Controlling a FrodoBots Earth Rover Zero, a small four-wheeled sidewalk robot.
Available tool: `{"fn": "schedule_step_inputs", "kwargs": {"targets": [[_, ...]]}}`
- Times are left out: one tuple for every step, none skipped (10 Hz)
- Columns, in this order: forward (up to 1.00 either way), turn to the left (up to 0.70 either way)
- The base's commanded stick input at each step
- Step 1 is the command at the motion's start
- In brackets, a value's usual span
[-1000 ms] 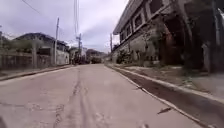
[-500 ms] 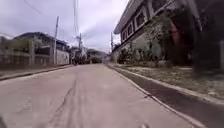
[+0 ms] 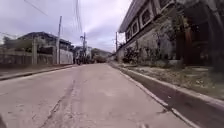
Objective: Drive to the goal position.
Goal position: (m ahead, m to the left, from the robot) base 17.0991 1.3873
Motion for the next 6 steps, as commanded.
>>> {"fn": "schedule_step_inputs", "kwargs": {"targets": [[1.00,0.00],[1.00,0.00],[1.00,0.02],[1.00,0.02],[1.00,0.03],[1.00,0.04]]}}
